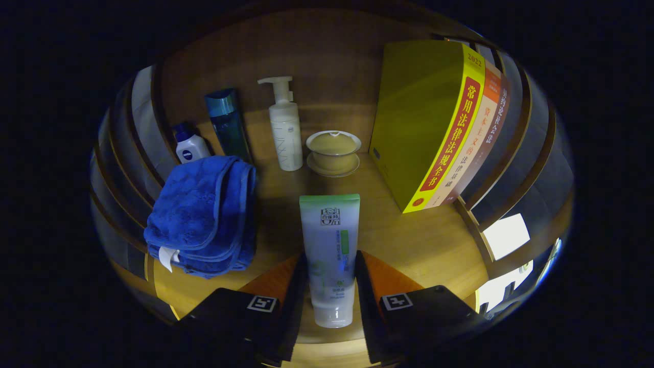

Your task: Pull open the drawer, take out the items inside it, and place them on the countertop above the cabinet.

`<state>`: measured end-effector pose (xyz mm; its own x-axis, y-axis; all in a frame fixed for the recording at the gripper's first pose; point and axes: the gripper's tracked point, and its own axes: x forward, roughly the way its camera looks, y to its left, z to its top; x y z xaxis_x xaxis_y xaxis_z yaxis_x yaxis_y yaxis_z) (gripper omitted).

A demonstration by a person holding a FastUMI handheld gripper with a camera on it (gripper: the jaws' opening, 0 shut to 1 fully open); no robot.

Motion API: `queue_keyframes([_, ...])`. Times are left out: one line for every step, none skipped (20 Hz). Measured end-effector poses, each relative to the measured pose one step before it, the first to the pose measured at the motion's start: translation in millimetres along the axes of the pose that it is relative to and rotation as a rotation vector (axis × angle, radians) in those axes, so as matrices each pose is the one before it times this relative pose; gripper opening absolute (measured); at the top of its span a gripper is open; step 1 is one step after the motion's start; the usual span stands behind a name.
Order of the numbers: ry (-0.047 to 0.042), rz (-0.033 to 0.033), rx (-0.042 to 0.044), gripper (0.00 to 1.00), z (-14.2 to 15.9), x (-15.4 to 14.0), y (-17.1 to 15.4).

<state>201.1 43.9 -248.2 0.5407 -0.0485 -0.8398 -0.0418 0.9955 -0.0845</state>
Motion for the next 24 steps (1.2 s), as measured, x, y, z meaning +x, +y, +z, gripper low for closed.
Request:
queue_keyframes([-0.00727,0.00092,0.01061,0.62,1.32,-1.49,-1.0])
queue_keyframes([-0.01637,0.00194,0.0133,0.63,3.58,-2.49,-1.37])
queue_keyframes([-0.02969,-0.00539,0.00473,0.65,6.31,-2.77,-2.78])
queue_keyframes([-0.03452,-0.00464,-0.00555,0.66,10.06,-3.5,-3.95])
queue_keyframes([-0.02347,0.00237,0.00391,0.71,6.51,-7.97,-1.19])
queue_keyframes([-0.03318,0.00742,0.00807,0.83,6.21,-7.86,1.26])
queue_keyframes([-0.02713,0.00545,0.00641,0.84,5.64,-8.32,0.52])
queue_keyframes([-0.03338,0.00236,0.00151,0.85,5.67,-8.7,-1.41])
queue_keyframes([-0.02825,0.00603,-0.00083,0.89,5.29,-10.49,-0.39])
queue_keyframes([-0.03309,0.00565,0.00164,0.93,2.28,-11.1,1.25])
queue_keyframes([-0.02677,-0.00186,-0.00468,0.97,2.32,-12.03,-2.15])
queue_keyframes([-0.03439,-0.00574,0.00011,0.99,2.06,-11.45,-2.13])
queue_keyframes([-0.03259,0.00424,0.00751,1.0,1.92,-12.74,1.37])
queue_keyframes([-0.02732,0.01131,0.00532,1.0,1.26,-13.93,1.89])
queue_keyframes([-0.02543,0.0043,0.01038,1.0,0.6,-15.22,-0.73])
queue_keyframes([-0.02524,0.01143,0.01764,1.0,2.21,-15.08,1.81])
queue_keyframes([-0.02843,0.01044,0.01337,1.0,2.19,-16.43,0.91])
queue_keyframes([-0.02962,0.00337,0.00951,1.0,3.01,-16.59,-0.24])
queue_keyframes([-0.03175,0.00574,0.00687,1.0,3.65,-17.02,-0.04])
queue_keyframes([-0.02801,-0.00018,0.00115,1.0,0.55,-15.57,-1.84])
queue_keyframes([-0.02697,-0.00048,-0.00406,1.0,1.51,-16.33,-2.21])
queue_keyframes([-0.02208,-0.00008,-0.0109,0.99,-1.64,-15.06,-1.36])
queue_keyframes([-0.01941,-0.00043,-0.01581,0.99,-3.6,-14.82,-1.35])
queue_keyframes([-0.02025,-0.00422,-0.01485,0.99,-3.32,-14.18,-1.63])
